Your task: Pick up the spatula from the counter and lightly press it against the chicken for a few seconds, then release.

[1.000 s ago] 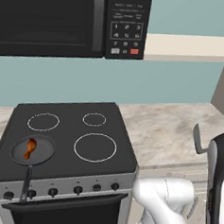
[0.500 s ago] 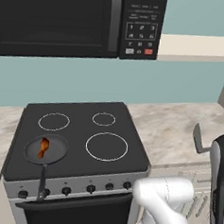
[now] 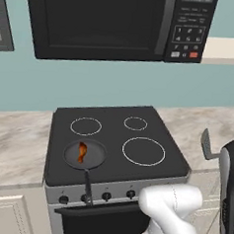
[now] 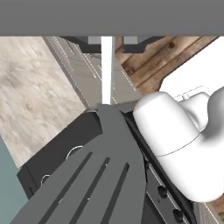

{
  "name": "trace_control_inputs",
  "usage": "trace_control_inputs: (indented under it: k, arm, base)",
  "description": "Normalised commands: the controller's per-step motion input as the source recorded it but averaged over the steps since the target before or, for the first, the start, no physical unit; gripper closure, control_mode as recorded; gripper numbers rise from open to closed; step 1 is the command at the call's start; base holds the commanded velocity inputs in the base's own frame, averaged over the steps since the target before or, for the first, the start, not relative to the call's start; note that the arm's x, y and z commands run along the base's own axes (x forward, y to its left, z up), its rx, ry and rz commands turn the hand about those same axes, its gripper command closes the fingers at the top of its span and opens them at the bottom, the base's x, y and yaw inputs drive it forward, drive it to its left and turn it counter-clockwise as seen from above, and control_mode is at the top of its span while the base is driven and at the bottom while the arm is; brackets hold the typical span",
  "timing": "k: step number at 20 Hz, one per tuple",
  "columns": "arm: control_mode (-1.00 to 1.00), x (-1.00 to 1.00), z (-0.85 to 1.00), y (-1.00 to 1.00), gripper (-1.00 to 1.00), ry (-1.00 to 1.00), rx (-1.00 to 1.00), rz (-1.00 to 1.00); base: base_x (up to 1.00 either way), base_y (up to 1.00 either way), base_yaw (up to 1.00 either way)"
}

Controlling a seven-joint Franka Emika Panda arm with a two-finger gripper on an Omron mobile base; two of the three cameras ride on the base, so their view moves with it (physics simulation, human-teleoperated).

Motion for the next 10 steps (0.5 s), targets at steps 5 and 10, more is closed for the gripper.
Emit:
trace_control_inputs:
  k: [5,10]
  arm:
    - [1.00,0.00,0.00,0.00,1.00,0.00,0.00,0.00]
    - [1.00,0.00,0.00,0.00,1.00,0.00,0.00,0.00]
  base:
    - [-0.02,0.52,-0.01]
    - [-0.01,0.42,0.00]
